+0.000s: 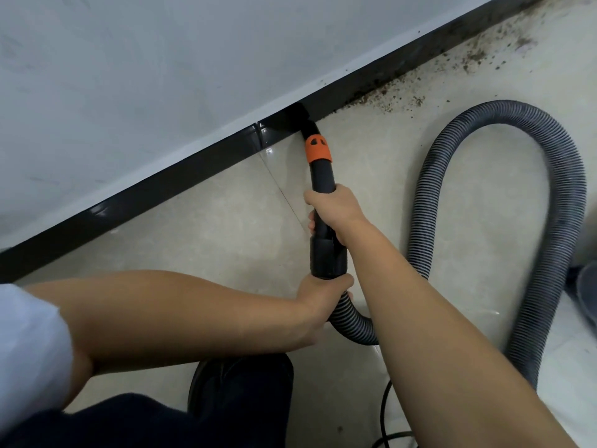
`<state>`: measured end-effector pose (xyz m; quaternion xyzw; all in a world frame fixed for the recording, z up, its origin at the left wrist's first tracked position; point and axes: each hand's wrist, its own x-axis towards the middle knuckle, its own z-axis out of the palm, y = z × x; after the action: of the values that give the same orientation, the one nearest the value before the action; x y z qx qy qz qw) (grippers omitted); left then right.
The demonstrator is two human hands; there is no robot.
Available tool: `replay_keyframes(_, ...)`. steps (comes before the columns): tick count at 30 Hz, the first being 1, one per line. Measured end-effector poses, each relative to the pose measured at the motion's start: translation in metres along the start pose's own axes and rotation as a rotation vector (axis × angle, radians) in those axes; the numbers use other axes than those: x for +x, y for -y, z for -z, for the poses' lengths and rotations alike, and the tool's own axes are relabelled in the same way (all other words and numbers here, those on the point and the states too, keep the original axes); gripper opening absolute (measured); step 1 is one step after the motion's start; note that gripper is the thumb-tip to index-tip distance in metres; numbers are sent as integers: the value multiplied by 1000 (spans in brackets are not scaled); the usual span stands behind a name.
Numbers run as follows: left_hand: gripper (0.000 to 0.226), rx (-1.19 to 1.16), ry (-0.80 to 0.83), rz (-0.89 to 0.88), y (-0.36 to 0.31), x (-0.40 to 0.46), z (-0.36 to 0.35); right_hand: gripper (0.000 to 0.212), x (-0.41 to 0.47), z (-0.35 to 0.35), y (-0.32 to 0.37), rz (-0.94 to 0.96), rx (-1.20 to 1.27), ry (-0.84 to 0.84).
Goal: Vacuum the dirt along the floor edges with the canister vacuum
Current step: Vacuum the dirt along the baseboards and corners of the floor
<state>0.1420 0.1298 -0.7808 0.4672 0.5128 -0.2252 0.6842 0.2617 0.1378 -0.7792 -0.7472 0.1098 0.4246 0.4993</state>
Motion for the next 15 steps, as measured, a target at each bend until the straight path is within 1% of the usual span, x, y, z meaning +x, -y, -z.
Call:
replay_keyframes(3,16,-58,60,-5,-7,15,-7,9,10,13,8,6,23,-57)
replay_keyframes(4,16,-58,81,8,-13,16,-8,9,13,16,11,9,29,-74)
replay_keyframes(7,26,-32,151,40,-25,27,-13,11,22,26,18,17,52,-114)
replay_keyframes(9,23,4,185,54,-33,32,-15,13,28,32,22,24,69,-137)
replay_keyframes(13,9,63,214,54,-46,38,-20,14,36,41,28,18,89,-164)
replay_keyframes(15,8,74,221,48,-51,37,-22,13,38,44,30,12,87,-164)
